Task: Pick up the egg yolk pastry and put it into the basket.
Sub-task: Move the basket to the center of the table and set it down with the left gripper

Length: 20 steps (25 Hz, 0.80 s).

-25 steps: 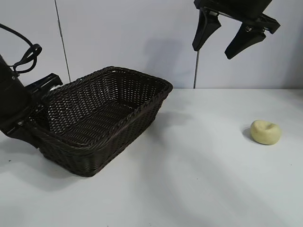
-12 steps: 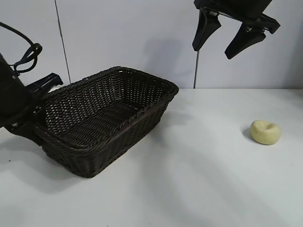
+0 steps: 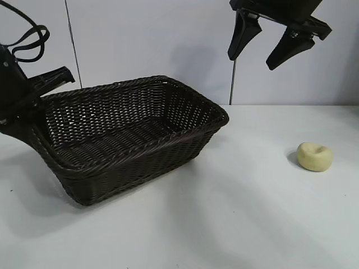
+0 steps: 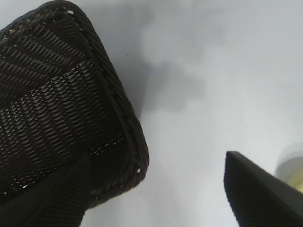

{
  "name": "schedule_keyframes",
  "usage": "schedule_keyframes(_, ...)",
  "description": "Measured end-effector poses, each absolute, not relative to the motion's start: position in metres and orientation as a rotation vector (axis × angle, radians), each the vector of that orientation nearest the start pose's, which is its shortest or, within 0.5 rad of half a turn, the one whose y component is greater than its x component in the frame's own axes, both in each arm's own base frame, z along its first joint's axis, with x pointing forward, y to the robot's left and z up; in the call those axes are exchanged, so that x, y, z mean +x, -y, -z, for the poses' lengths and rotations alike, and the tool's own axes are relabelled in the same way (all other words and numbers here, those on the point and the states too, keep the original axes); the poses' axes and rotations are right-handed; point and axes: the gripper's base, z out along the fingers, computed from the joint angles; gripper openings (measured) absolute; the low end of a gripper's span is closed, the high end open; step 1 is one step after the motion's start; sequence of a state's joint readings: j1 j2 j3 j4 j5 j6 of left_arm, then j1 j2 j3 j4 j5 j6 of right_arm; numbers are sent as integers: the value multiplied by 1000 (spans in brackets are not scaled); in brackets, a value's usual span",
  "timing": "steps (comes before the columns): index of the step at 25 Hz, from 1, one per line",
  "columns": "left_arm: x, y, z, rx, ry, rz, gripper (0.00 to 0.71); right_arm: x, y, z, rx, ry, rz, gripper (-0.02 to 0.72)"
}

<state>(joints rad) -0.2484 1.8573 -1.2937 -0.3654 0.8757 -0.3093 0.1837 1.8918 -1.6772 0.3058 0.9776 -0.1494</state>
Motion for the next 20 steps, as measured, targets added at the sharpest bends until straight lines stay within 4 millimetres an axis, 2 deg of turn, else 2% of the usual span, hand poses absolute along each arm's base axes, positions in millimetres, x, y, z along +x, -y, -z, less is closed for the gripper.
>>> schedule_keyframes(5,375,124,-198,-16,-3040,525,108,406,-99,-290,-297,-2650,-405,559)
schedule_keyframes(9,395,127,-201,175,-3060,523,108,406,-99,-290,-300,-2658,-407,559)
schedule_keyframes(14,419,132,-208,259,-3016,519,108,406,-99,-290,-299,-2660,-407,559)
schedule_keyframes(20,431,135,-195,274,-3023,516,108,406,-99,-290,-299,-2660,-407,559)
